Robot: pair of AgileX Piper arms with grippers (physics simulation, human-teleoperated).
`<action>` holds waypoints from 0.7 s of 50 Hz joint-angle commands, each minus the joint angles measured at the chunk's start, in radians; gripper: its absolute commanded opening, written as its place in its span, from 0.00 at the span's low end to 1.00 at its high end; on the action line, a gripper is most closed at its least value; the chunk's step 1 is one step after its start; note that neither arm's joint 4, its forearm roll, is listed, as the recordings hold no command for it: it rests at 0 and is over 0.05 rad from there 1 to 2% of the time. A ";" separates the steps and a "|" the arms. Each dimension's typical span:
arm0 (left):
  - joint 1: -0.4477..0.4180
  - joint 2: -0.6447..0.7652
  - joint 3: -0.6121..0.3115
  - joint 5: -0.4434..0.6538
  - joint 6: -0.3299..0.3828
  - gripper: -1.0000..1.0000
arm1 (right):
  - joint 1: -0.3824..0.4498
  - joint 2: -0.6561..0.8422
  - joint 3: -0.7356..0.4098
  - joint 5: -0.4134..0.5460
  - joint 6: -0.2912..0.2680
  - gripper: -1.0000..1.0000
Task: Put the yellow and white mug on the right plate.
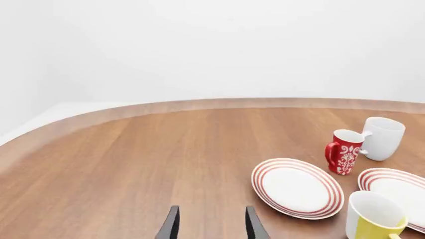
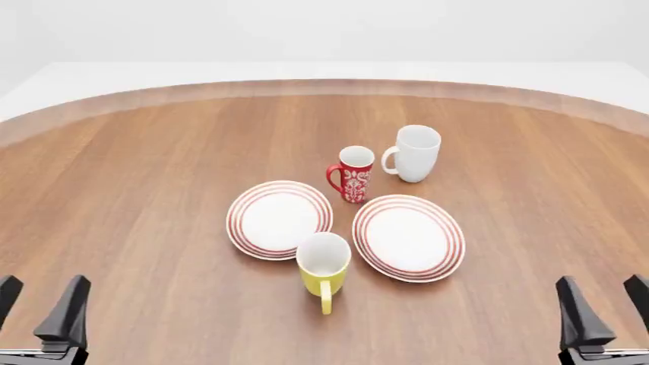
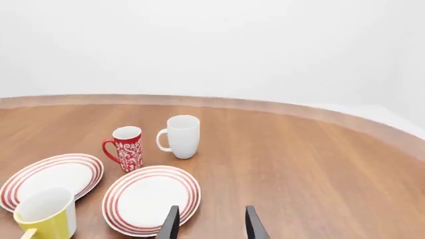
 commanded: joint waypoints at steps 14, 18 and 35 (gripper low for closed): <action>0.000 0.000 0.000 0.000 0.000 1.00 | 0.013 0.291 -0.026 -0.088 0.076 1.00; 0.000 0.000 0.000 0.000 0.000 1.00 | 0.068 0.306 -0.087 -0.031 0.055 1.00; 0.000 0.000 0.000 0.000 0.000 1.00 | 0.224 0.524 -0.298 0.117 0.107 1.00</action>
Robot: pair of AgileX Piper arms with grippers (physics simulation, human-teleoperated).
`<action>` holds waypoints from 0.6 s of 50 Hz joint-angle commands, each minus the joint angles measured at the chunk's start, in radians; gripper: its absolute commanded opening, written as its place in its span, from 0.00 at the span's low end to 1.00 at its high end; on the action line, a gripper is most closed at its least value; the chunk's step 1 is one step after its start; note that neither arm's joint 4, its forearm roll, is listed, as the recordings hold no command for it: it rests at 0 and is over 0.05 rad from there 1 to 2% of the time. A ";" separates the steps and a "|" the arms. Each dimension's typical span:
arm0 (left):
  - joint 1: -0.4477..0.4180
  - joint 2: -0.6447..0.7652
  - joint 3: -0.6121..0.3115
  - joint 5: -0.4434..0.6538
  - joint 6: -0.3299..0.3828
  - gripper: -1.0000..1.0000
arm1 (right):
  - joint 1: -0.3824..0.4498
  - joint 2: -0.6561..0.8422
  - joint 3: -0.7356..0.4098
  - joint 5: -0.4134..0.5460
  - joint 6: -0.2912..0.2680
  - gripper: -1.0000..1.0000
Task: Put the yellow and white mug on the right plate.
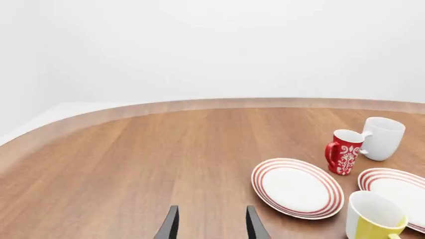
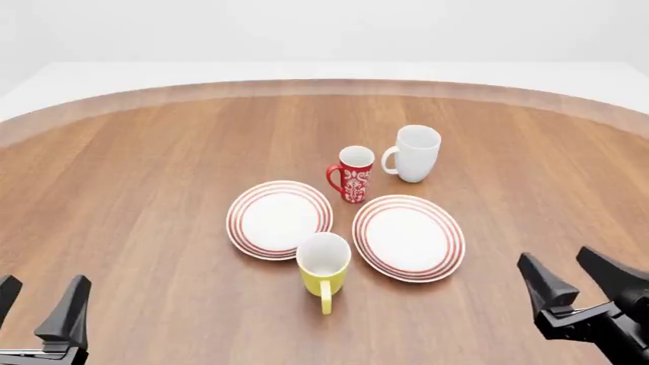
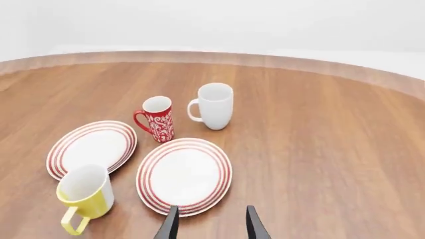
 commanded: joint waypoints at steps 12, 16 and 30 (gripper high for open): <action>0.000 0.000 0.000 0.000 0.000 1.00 | 0.146 0.265 -0.205 0.102 0.089 1.00; 0.000 0.000 0.000 0.000 0.000 1.00 | 0.168 0.296 -0.229 0.113 0.104 1.00; 0.000 0.000 0.000 0.000 0.000 1.00 | 0.307 0.446 -0.312 0.127 0.132 1.00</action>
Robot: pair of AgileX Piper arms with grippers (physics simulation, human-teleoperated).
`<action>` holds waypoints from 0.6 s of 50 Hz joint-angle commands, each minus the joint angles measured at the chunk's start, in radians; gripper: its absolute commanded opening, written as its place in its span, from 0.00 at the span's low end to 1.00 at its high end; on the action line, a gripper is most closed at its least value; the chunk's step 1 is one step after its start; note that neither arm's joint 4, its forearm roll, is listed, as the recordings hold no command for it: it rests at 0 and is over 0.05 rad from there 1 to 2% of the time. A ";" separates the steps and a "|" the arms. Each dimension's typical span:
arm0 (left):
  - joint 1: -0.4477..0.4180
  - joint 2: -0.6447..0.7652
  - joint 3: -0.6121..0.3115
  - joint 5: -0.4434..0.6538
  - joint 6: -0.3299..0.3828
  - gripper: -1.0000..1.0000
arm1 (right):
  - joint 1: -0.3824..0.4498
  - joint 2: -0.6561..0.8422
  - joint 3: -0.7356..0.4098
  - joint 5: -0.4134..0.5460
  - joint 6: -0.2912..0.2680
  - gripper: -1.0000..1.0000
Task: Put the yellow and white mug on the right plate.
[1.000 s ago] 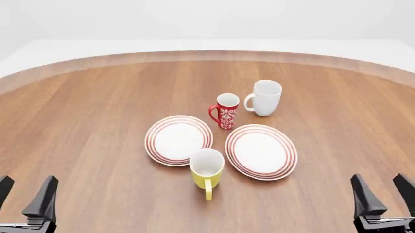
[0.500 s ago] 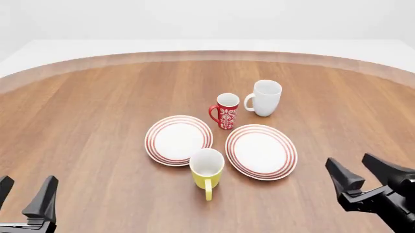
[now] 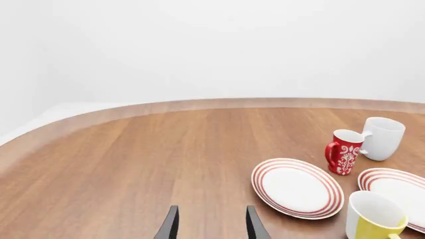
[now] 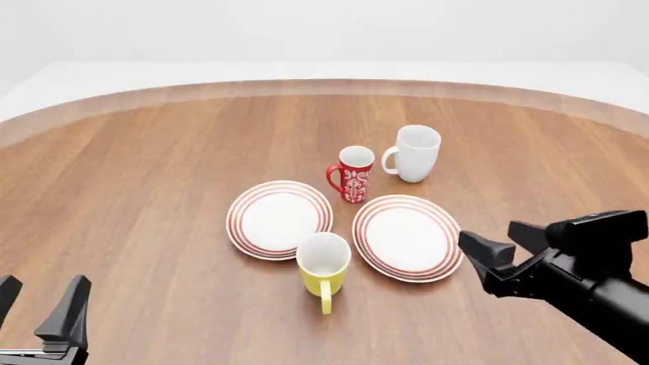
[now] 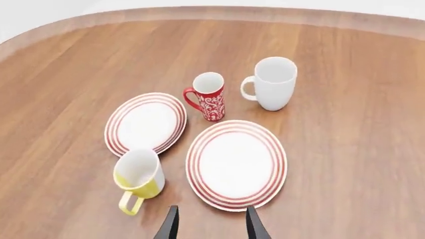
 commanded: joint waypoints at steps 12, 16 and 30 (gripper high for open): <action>0.000 0.000 0.000 0.000 0.000 1.00 | 0.125 0.203 -0.155 0.046 0.050 1.00; 0.000 0.000 0.000 0.000 0.000 1.00 | 0.137 0.222 -0.178 0.059 0.047 1.00; 0.000 0.000 0.000 0.000 0.000 1.00 | 0.191 0.256 -0.249 0.108 0.020 1.00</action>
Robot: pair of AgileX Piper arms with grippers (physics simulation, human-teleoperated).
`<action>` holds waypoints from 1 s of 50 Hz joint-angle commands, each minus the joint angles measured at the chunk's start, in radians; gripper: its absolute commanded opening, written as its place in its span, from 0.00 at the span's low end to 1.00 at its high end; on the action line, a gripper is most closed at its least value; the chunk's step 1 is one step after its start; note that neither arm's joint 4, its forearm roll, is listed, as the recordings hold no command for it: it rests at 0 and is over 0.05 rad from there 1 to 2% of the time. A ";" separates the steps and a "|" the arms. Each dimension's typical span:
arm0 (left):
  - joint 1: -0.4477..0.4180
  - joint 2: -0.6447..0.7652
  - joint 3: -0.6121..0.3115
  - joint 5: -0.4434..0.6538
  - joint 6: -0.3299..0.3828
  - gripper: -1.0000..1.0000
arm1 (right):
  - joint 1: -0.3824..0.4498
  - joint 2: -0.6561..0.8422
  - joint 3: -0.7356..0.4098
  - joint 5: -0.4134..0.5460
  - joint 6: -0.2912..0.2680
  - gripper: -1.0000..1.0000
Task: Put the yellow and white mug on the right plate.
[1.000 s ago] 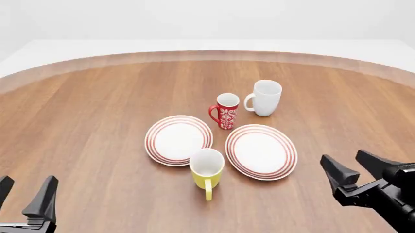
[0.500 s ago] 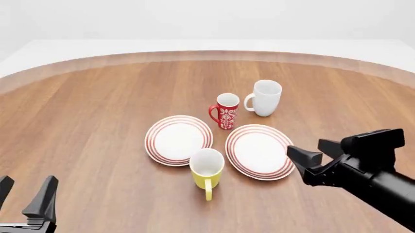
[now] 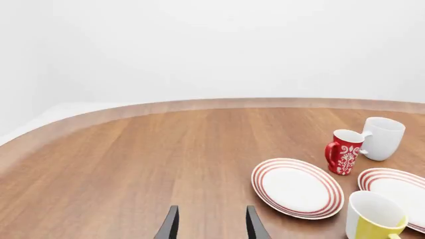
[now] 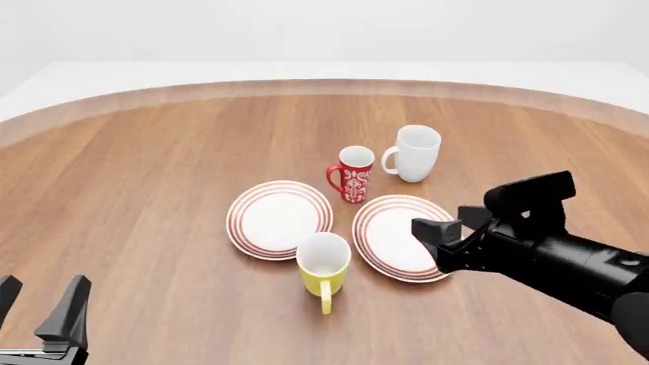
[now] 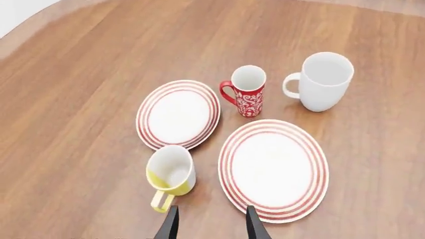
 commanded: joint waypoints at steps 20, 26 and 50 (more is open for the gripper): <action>0.000 0.000 0.000 0.000 0.000 1.00 | 0.110 0.105 -0.108 0.048 -0.036 1.00; 0.000 0.000 0.000 0.000 0.000 1.00 | 0.129 0.115 -0.118 0.051 -0.032 1.00; 0.000 0.000 0.000 0.000 0.000 1.00 | 0.142 0.080 -0.109 0.030 -0.059 1.00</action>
